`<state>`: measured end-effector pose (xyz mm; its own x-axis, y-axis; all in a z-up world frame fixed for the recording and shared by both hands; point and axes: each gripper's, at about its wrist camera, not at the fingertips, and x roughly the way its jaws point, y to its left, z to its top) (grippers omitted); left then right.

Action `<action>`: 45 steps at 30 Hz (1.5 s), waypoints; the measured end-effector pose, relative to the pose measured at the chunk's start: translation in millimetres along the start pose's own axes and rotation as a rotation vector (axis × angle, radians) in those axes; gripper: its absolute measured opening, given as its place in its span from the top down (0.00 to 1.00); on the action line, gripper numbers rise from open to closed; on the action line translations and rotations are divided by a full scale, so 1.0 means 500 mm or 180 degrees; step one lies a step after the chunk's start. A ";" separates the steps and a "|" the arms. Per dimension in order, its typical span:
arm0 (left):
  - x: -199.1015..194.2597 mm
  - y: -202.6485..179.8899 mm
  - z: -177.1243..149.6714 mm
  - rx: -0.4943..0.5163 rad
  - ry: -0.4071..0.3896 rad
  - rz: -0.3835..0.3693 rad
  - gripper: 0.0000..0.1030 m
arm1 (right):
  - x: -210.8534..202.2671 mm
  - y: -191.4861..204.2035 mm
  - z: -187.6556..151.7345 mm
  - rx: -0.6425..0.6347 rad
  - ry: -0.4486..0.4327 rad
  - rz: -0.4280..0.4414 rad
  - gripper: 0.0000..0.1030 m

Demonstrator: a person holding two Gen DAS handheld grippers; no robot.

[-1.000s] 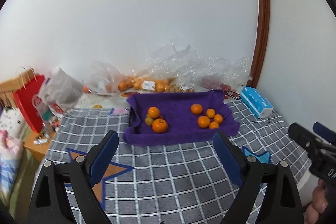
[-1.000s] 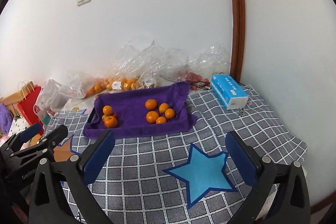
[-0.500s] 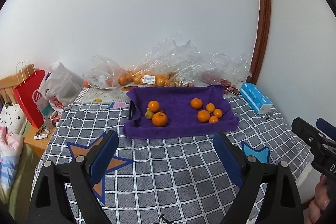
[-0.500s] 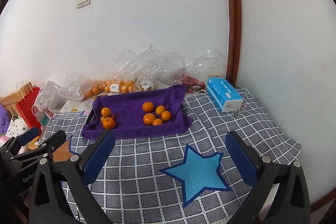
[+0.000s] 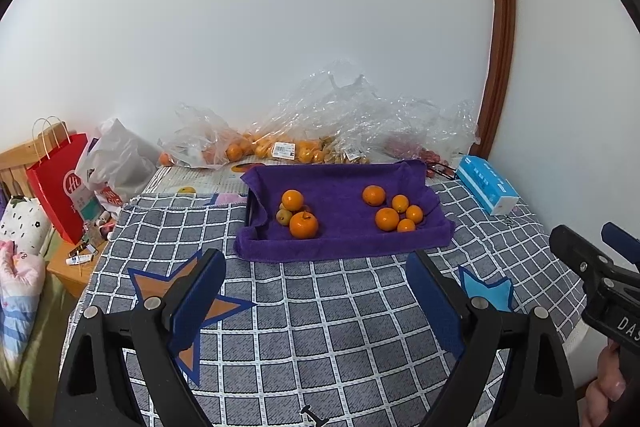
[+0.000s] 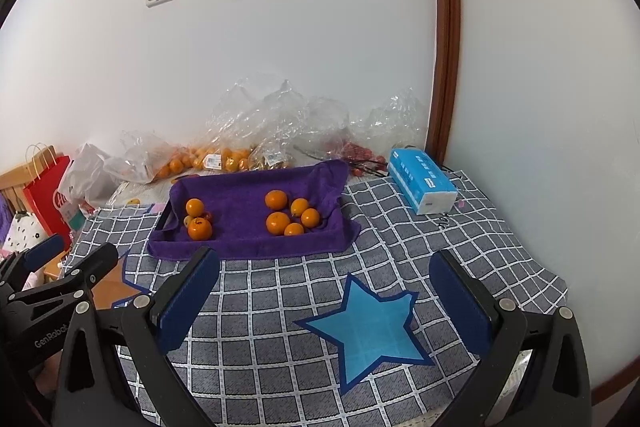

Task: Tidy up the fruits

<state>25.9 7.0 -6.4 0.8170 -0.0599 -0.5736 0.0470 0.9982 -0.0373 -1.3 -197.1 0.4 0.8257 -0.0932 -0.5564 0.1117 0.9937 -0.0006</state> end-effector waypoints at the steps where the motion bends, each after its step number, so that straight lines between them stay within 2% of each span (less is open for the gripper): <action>1: 0.000 -0.001 0.000 0.0006 0.0001 0.0008 0.11 | -0.001 -0.002 0.000 0.0010 -0.0002 0.0006 0.00; 45: -0.015 0.000 0.005 -0.0029 -0.0015 0.0005 0.11 | -0.003 -0.013 0.000 0.0045 -0.0007 -0.0032 0.00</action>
<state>21.3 7.6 0.1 0.8197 -0.0584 -0.5698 0.0406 0.9982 -0.0438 -3.2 -203.3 0.9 0.8257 -0.1034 -0.5546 0.1279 0.9918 0.0055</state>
